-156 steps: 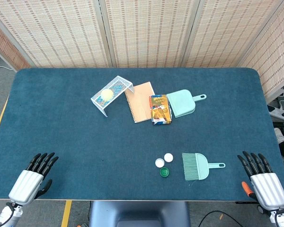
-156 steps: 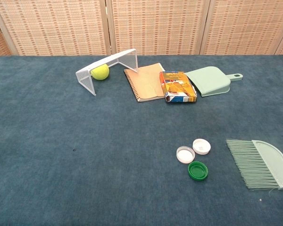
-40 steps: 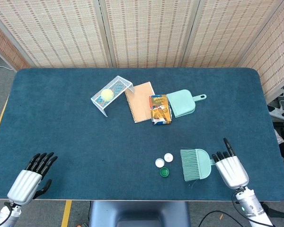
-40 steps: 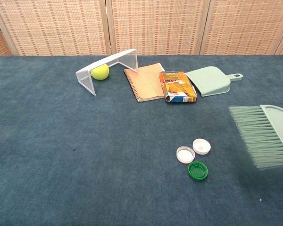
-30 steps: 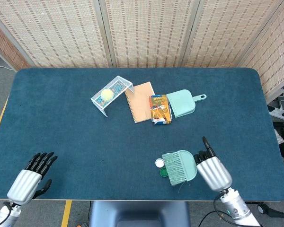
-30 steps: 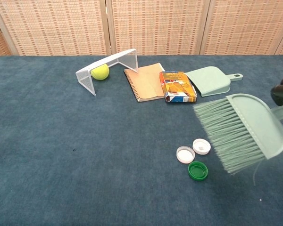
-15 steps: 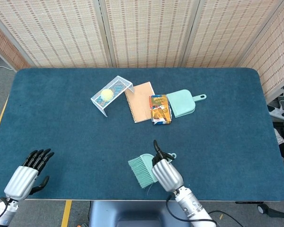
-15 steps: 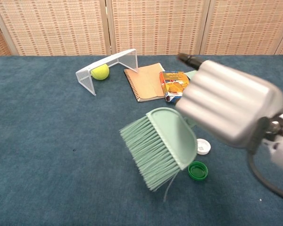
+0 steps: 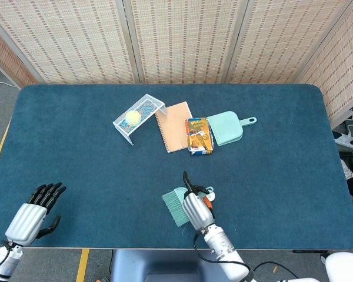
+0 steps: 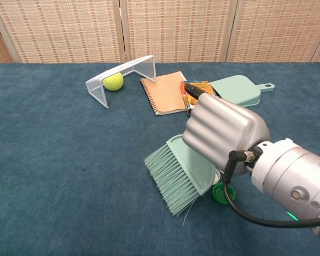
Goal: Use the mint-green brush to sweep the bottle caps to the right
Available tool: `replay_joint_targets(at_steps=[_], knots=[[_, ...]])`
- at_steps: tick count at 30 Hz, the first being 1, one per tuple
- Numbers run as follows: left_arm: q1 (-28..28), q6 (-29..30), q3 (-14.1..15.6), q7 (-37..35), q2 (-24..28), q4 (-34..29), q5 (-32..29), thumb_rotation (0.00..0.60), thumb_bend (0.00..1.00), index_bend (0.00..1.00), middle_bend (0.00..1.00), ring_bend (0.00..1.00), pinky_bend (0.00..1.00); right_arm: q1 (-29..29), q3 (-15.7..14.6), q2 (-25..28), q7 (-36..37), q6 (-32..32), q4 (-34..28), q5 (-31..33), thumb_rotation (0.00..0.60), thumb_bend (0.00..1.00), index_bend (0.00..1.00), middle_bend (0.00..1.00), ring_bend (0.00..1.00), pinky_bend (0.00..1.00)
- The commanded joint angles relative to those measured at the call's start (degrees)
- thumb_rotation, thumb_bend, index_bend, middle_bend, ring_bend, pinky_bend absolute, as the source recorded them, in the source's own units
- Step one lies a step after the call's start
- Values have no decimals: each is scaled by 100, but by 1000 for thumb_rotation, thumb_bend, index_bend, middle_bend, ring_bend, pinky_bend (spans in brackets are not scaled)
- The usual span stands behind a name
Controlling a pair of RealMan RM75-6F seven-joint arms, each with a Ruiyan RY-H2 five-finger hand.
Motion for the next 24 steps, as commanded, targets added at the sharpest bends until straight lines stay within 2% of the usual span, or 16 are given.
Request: replay_joint_targets(at_steps=[1,13,19,24], knots=[[-6,-13,-9,6,-9,11,-24,600,453,0,0,0,74,98,-76,89,-83,210,142,172,600,598,994,873,597,0],[-22,-77,-12,138,-64,9,-87,600,454,0,0,0,74,241,-475,623,280,572,647,407,600,598,994,873,598,0],[-23,-87,-10,185,-81,11,-95,600,455,0,0,0,74,275,-551,762,410,626,764,446,600,598,994,873,598,0],[-28,-146,-6,309,-139,23,-137,600,455,0,0,0,74,279,-627,1018,755,623,1127,650,600,598,994,873,598,0]])
